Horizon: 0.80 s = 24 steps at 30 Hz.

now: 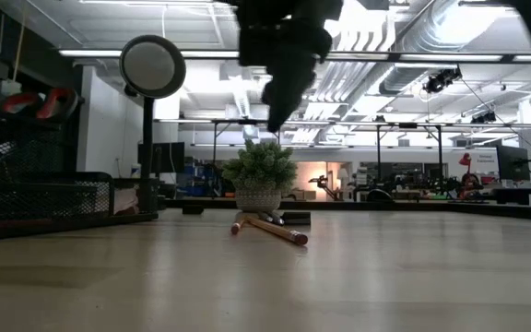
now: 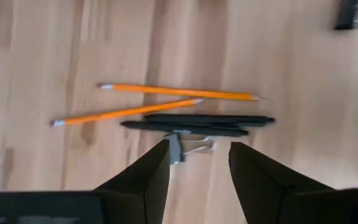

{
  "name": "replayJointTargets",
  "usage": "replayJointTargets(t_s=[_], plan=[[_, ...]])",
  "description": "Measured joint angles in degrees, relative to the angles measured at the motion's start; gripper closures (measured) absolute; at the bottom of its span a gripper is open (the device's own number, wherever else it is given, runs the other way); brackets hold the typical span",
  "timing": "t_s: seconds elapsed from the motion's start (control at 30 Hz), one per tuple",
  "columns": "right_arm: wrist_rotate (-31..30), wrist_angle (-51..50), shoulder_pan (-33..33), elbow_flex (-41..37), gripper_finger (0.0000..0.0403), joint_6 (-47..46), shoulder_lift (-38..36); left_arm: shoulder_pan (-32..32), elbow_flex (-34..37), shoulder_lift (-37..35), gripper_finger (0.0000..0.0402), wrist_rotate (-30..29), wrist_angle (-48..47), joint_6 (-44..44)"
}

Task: Pick and place office supplies into organizer
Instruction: Put the bottom black binder clip into the desk organizer

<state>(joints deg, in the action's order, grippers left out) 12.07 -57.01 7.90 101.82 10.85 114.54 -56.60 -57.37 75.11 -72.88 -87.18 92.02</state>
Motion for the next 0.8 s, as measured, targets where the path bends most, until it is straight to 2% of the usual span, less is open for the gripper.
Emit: replayJointTargets(t_s=[0.1,0.3,0.47,0.63,0.8], plan=[[-1.42,10.31,0.48,-10.92,0.0247,-2.54,-7.62,1.25,0.05,0.0,0.0229,-2.22,-0.56,-0.1],[-4.21,29.24,0.09,-30.02,0.0247,-6.99,-19.59,9.15,0.07,-0.55,0.0229,-1.47,-1.08,-2.2],[-6.35,41.33,-0.18,-42.82,0.0247,-11.79,-25.12,14.66,0.07,-0.81,0.0229,-2.18,0.06,-5.06],[-7.33,55.84,-0.18,-53.09,0.0247,-15.73,-26.82,19.65,0.07,-1.67,0.0229,-2.56,5.73,-13.32],[-8.27,68.89,-0.18,-60.97,0.0247,-17.3,-26.69,25.24,0.05,-2.84,0.0229,-0.56,19.35,-30.3]])
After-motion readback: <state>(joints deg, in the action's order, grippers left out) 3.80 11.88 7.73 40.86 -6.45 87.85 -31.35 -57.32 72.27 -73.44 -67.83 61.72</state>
